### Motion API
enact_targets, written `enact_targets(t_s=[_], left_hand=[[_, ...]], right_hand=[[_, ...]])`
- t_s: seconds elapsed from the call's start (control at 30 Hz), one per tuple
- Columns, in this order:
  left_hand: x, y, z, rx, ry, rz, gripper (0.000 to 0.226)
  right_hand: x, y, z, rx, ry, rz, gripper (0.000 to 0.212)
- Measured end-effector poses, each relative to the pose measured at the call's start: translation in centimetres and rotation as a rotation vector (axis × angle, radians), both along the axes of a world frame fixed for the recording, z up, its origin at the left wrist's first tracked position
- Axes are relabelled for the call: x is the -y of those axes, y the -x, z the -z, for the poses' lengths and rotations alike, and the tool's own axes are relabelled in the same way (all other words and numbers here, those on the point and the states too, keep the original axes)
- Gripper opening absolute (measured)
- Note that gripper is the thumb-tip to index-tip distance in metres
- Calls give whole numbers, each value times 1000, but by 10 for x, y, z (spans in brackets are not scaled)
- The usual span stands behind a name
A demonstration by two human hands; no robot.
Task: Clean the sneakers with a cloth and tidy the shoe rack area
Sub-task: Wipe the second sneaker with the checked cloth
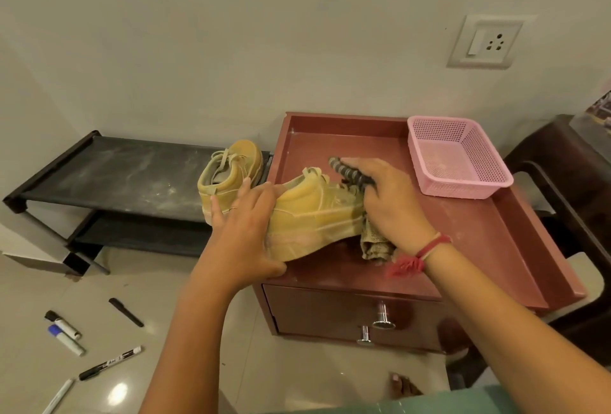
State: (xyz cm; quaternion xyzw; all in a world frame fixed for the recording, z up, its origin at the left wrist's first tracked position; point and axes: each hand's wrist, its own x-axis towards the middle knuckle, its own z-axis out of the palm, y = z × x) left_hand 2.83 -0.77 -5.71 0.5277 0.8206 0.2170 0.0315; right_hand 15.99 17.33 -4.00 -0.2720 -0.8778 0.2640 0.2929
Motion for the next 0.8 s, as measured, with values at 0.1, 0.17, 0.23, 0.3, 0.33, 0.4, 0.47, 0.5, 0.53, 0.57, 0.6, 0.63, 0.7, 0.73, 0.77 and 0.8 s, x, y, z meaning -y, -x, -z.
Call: enact_targets(t_s=[0.1,0.17,0.23,0.3,0.33,0.4,0.47,0.5,0.53,0.57,0.6,0.63,0.7,0.73,0.77,0.8], left_hand=[[-1,-2,3,-58,-2,29,102],[-1,-2,5,-71,2,27,104],[-1,0,5,-65,8,22,104],[-1,0,5,-61,11,22,104],[-1,0,5,-68,8,25,103],[-1,0,6,-80,2,30,104],[-1,2,7,-70,4,23,104],[-1,3,7,-61,8,19,104],[-1,3,7,-55,14,17,103],[-1,3,6,-51,21,15,103],[-1,2,6,-48,26,16,102],[-1,2,6,-47,24,19,102],[-1,1,6,-50,16,21,102],[-1,1,6,-53,14,20,102],[-1,1,6,-57,13,19,103],[-2,1,6,-60,15,20,102]], right_hand=[[11,2,-7,-77,56,-40,55],[27,1,-2,-2,-39,-256,54],[25,1,8,78,-148,-354,56],[9,2,8,151,-107,-229,54],[4,3,7,185,-96,-158,52],[10,2,5,170,-90,-155,51],[27,-3,7,130,-97,-310,54],[30,-6,8,125,-99,-362,56],[25,-7,9,138,-94,-348,57],[16,-5,8,163,-87,-277,56],[8,-4,6,205,-85,-197,55],[4,-2,4,246,-96,-139,52],[11,-1,1,237,-94,-176,50],[19,-3,2,218,-92,-246,51],[25,-6,4,192,-87,-310,53],[24,-9,4,189,-81,-324,55]])
